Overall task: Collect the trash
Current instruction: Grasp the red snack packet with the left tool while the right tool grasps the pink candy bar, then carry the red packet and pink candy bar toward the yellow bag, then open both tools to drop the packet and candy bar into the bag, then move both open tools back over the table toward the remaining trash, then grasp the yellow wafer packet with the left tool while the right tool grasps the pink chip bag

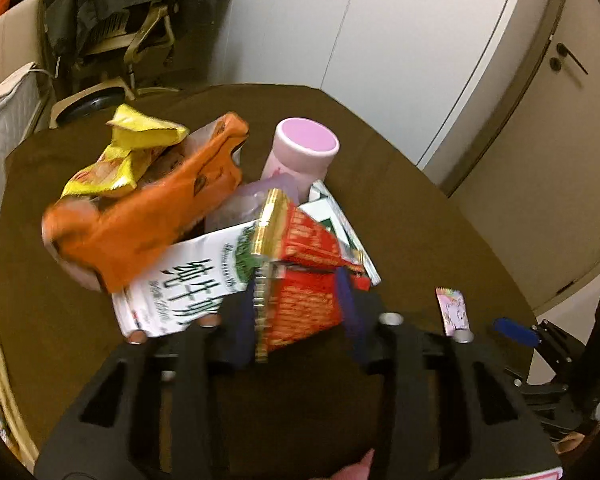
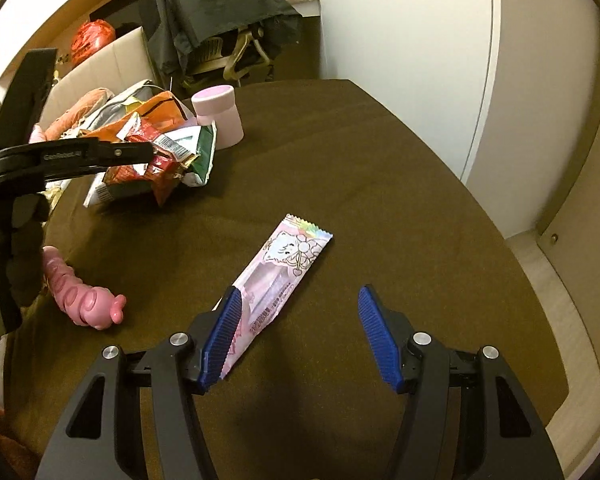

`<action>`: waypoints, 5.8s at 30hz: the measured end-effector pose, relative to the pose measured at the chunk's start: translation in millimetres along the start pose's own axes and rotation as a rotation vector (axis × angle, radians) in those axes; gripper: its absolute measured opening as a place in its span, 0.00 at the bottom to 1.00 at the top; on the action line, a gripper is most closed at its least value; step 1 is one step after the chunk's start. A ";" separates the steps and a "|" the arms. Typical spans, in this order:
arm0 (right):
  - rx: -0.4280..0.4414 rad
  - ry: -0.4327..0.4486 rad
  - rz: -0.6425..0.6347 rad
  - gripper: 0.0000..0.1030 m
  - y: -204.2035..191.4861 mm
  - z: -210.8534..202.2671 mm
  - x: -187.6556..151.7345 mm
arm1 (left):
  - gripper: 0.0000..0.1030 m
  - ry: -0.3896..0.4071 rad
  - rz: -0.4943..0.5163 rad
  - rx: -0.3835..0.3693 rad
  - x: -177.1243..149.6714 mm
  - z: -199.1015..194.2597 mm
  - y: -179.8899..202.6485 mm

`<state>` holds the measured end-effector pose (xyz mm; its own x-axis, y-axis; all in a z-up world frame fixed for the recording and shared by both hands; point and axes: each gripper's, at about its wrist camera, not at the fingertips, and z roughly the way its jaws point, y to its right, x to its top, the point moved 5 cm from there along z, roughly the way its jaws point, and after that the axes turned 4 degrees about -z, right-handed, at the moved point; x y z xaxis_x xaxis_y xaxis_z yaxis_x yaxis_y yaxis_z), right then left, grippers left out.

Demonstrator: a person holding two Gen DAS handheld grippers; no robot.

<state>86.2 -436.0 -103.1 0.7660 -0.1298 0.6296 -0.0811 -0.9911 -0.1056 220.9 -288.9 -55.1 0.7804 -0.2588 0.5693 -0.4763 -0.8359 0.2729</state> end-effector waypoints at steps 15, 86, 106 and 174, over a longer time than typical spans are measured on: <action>0.069 -0.027 0.020 0.56 -19.3 23.6 15.0 | 0.22 0.011 -0.069 0.005 -42.3 -59.6 -26.4; 0.568 -0.095 -0.552 0.19 -425.9 79.4 97.9 | 0.21 0.099 -0.487 0.265 -149.8 -180.5 -325.8; 0.561 -0.150 -0.594 0.20 -426.6 106.1 84.2 | 0.30 0.086 -0.454 0.272 -146.1 -167.9 -323.5; 0.245 0.117 -0.357 0.61 -178.2 70.4 238.9 | 0.60 0.225 -0.241 0.191 41.1 -68.5 -208.4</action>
<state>328.5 -288.3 11.9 0.6401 0.2025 0.7411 0.3392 -0.9400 -0.0360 324.5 -92.2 -35.4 0.7418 0.0511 0.6687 -0.1893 -0.9406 0.2819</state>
